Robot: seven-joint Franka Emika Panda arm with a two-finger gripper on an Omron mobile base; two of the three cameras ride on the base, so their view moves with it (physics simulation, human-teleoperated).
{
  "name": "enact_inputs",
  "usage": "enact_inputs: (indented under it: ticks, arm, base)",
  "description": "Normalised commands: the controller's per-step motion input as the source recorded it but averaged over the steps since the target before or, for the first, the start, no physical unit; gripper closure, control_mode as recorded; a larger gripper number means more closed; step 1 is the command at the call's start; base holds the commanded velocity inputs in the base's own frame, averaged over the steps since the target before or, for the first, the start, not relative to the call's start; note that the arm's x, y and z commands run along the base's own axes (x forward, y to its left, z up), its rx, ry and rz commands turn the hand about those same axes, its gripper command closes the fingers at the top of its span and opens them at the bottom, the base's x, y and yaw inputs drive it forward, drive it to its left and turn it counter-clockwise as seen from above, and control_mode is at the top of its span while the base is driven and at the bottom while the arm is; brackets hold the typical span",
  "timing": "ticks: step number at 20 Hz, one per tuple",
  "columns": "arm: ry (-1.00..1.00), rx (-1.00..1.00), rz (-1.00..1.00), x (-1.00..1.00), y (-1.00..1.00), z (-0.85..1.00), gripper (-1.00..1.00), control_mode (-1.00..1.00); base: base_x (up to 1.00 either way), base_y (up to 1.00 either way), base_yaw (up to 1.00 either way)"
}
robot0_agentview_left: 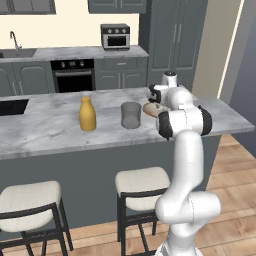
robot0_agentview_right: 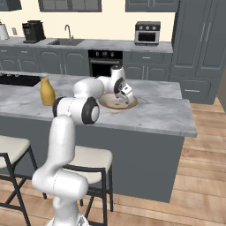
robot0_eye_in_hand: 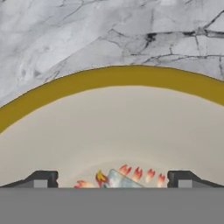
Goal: There are two ice cubes in the ice bowl. Place both ice cubes in the glass cup.
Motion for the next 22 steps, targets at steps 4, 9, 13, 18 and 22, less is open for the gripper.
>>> enact_inputs:
  ticks: [4,9,13,18,22]
  arm:
    - [0.05,-0.01,0.00,0.02,0.00,-0.44,1.00,-1.00]
    - [0.05,0.00,0.00,0.00,0.00,-0.35,1.00,-1.00]
    - [0.00,0.00,-0.01,-0.08,0.00,-0.08,1.00,-1.00]
    - [0.00,0.12,-0.03,-0.62,0.00,0.57,1.00,-1.00]
    - [0.00,0.11,0.00,-0.93,0.13,0.68,1.00,-1.00]
  base:
    - [0.00,0.00,0.00]
    - [0.00,0.00,0.00]
    - [0.00,0.00,0.00]
    - [0.00,0.00,0.00]
    - [0.00,0.00,0.00]
